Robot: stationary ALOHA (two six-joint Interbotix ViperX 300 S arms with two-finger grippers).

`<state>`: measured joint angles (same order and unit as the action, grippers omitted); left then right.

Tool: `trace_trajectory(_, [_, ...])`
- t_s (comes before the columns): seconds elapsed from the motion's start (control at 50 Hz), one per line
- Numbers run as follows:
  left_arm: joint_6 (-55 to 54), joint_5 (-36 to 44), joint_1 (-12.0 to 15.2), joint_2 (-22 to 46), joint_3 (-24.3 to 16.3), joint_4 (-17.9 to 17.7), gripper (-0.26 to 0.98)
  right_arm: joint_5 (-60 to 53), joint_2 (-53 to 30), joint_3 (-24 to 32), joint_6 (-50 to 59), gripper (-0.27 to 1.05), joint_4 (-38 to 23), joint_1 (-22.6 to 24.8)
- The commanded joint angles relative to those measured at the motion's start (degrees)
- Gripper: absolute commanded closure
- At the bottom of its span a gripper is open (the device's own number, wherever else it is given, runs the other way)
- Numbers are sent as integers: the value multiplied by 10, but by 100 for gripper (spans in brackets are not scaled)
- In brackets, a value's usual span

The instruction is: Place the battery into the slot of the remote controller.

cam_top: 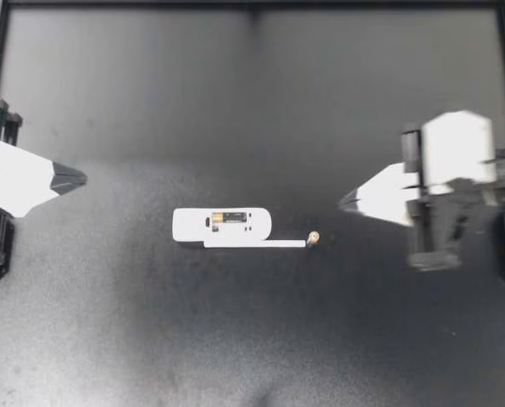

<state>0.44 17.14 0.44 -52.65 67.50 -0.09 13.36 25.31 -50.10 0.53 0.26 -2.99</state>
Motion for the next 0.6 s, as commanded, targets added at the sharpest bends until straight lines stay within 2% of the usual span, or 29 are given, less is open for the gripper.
trace_trajectory(0.0, [-1, 5, 1, 10, -7, -1, 87, 40, -33, 46, -1, 96, 0, -4])
trace_trajectory(0.14, [-3, 5, 1, 13, -7, -1, 87, 75, -70, 69, -2, 94, -2, -4])
trace_trajectory(0.3, [-1, 5, 1, 12, -6, -1, 87, 86, -101, 76, -2, 84, -4, -4])
trace_trajectory(0.58, [0, 5, 1, 12, -1, -1, 87, 87, -158, 91, -4, 41, -6, -4])
